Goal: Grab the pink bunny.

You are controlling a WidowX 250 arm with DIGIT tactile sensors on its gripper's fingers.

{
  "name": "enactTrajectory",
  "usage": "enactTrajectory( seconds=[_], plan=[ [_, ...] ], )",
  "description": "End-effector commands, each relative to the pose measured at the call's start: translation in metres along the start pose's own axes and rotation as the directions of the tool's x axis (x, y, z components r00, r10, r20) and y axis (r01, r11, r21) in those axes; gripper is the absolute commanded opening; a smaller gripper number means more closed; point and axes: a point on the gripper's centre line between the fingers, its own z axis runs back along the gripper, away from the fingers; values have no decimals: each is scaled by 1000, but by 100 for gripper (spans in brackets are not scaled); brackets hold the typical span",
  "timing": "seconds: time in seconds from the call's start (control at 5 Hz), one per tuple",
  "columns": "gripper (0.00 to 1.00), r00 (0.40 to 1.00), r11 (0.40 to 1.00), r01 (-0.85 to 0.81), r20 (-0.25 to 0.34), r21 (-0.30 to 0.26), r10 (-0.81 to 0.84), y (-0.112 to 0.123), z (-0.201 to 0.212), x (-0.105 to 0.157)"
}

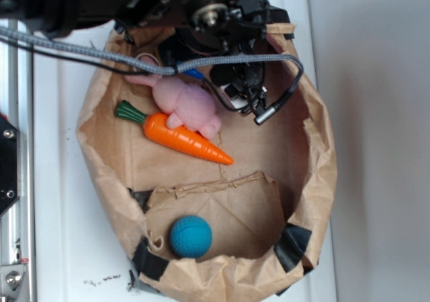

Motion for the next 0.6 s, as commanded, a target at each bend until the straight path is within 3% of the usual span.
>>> enactTrajectory(
  seconds=[0.0, 0.4],
  plan=[
    [100, 932, 919, 362, 47, -156, -359, -3, 8, 5],
    [100, 870, 849, 481, 4, -218, -492, -15, 17, -19]
  ],
)
